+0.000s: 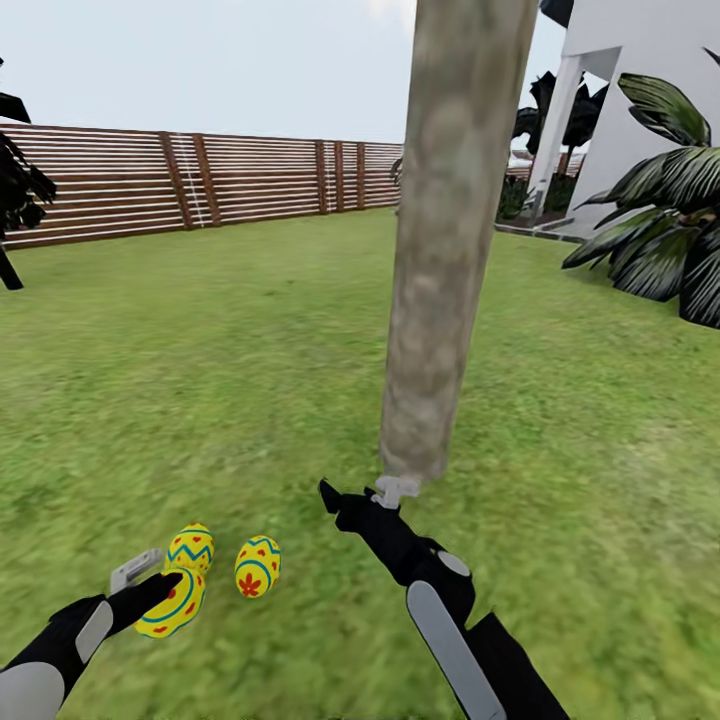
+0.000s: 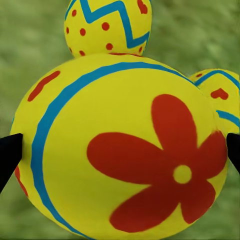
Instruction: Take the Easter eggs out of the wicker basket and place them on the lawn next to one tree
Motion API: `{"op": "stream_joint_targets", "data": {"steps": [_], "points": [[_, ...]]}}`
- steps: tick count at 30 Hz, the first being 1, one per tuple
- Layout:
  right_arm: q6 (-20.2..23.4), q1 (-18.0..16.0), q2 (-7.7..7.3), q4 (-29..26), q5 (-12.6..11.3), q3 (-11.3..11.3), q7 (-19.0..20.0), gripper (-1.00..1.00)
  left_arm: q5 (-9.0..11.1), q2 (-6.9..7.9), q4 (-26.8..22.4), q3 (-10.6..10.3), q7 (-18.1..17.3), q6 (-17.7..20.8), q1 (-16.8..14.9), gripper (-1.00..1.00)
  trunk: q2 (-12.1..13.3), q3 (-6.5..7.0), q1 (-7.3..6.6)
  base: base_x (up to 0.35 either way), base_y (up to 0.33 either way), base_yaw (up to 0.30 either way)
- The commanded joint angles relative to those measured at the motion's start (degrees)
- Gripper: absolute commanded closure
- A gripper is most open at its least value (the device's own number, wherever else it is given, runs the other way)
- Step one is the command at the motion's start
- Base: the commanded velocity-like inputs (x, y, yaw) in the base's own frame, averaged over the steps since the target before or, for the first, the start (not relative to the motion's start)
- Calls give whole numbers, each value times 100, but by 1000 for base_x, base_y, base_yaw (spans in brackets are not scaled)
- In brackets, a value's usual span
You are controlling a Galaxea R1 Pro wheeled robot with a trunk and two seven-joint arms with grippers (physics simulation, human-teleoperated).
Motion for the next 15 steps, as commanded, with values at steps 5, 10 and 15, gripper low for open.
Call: {"op": "stream_joint_targets", "data": {"steps": [5,10,15], "points": [[-5,-4,1,-9,-46,70,-53,-100,28,-2,-6,30,-1,28,-2,100,-9,-117,11,0,0,0],[-6,-4,7,-9,-47,81,-53,-100,26,-2,-6,32,0,23,-3,100,-16,-227,24,0,0,0],[1,-4,8,-9,-63,73,-53,-100,26,-3,-6,30,0,16,-2,100,-23,-353,37,0,0,0]]}}
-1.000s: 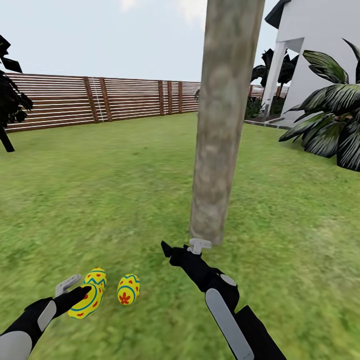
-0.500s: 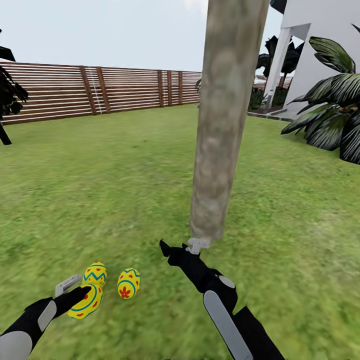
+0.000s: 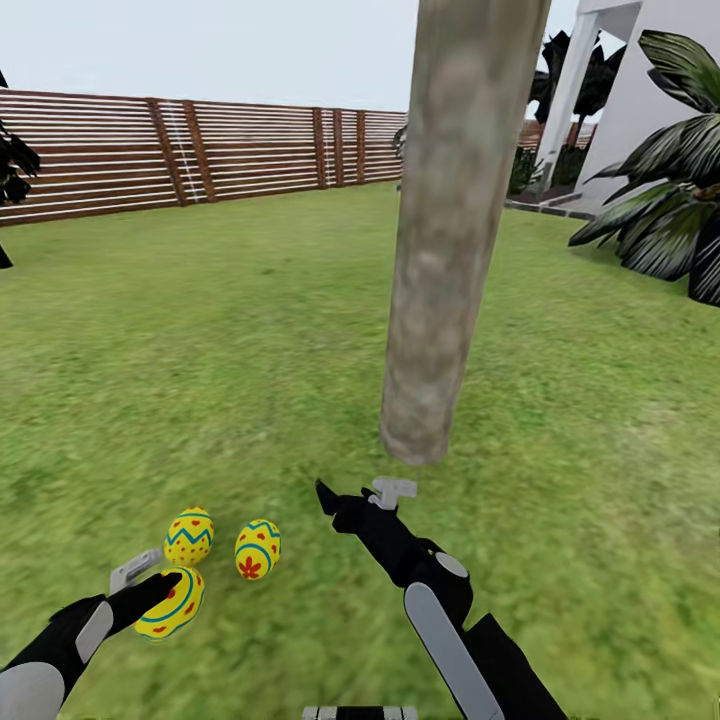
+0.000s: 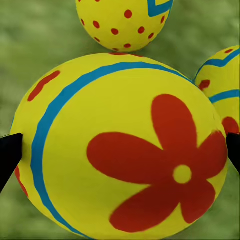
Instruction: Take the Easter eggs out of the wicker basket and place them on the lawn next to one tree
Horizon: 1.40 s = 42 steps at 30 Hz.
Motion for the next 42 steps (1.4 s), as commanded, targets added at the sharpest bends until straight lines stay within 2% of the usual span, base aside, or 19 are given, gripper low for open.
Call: {"op": "stream_joint_targets", "data": {"steps": [1,16,24,42], "points": [[13,-4,0,-9,-58,6,-52,-100,35,-2,-7,37,-22,49,-2,100,-4,-35,1,0,0,0],[14,-4,0,0,-59,6,-52,-100,35,-1,-7,38,-22,13,0,100,-24,-488,40,0,0,0],[6,-4,0,0,-52,6,-52,-100,37,-1,-7,35,-58,13,0,100,-24,-544,40,73,0,0],[5,-4,0,0,-51,6,-52,-100,38,-1,-7,35,-57,13,-3,100,-24,-547,40,136,15,0]]}}
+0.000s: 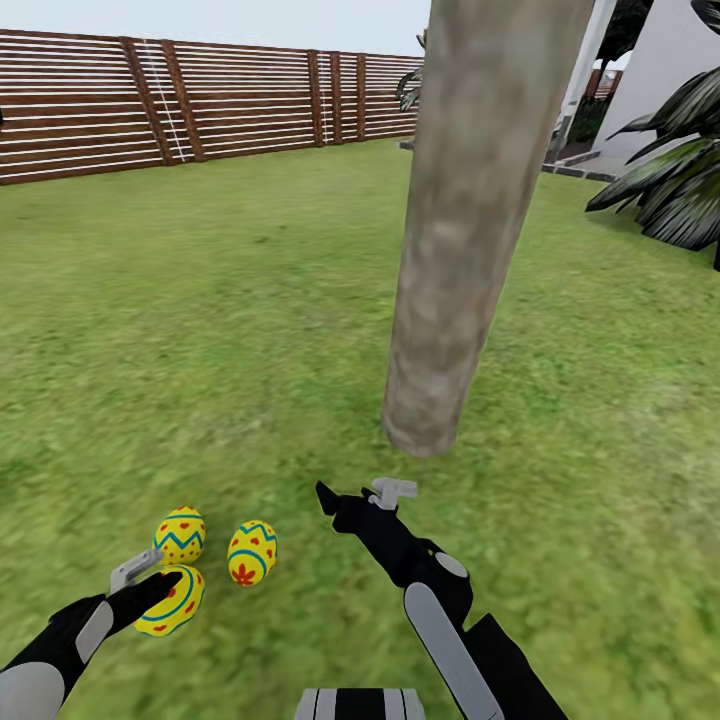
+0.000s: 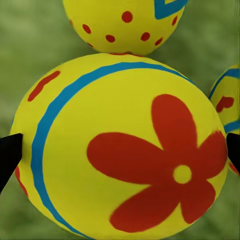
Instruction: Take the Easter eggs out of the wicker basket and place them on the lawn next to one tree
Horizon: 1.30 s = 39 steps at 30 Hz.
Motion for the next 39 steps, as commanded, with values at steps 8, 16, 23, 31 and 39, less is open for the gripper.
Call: {"op": "stream_joint_targets", "data": {"steps": [8,16,23,31,39], "points": [[13,-4,-1,-9,-57,6,-52,-100,36,-2,-7,37,-13,50,0,100,-2,-4,-1,115,25,0],[13,-4,-1,-9,-57,6,-52,-100,34,-2,-7,39,-21,50,-1,100,-7,-93,10,4,1,0],[12,-4,-1,-9,-57,6,-52,-100,36,-2,-7,43,-34,44,-3,100,-16,-248,28,0,0,0],[7,-4,-1,-9,-57,6,-52,-100,37,-2,-7,45,-54,41,0,100,-27,-425,48,0,0,0],[7,-4,-1,-9,-57,6,-52,-100,39,-2,-13,45,-57,33,1,100,-33,-514,59,0,0,0]]}}
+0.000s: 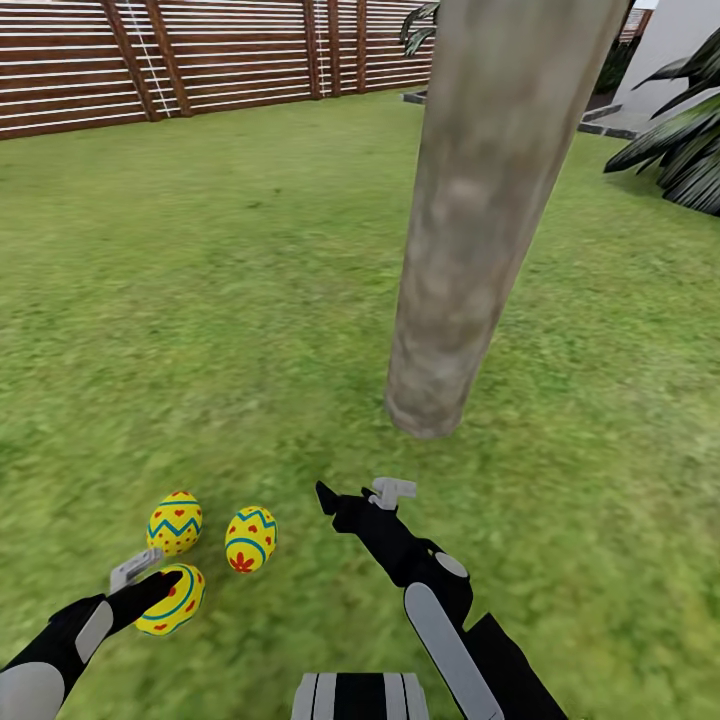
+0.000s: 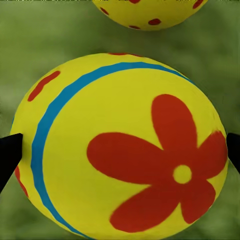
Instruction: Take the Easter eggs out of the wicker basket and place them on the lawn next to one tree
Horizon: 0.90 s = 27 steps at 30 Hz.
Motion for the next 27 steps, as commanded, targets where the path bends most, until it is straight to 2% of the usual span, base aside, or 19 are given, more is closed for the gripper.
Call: {"op": "stream_joint_targets", "data": {"steps": [1,10,17,24,27], "points": [[12,-4,-1,-9,-57,6,-51,-100,36,-2,-9,36,-22,51,-3,100,-2,-4,-1,0,0,0],[12,-4,-1,-9,-57,6,-51,-100,36,-2,-6,36,-22,46,-1,100,-2,-4,-1,65,13,0],[12,-4,-1,-9,-57,6,-51,-100,37,-2,-8,36,-22,46,-1,100,-11,-159,17,1,0,0],[11,-4,-1,-9,-54,7,-51,-100,37,-2,-9,36,-22,46,-1,100,-11,-159,17,0,0,0],[10,-4,-1,-7,-56,6,-51,-100,37,-2,-9,36,-22,48,-5,100,-15,-226,25,0,0,0]]}}
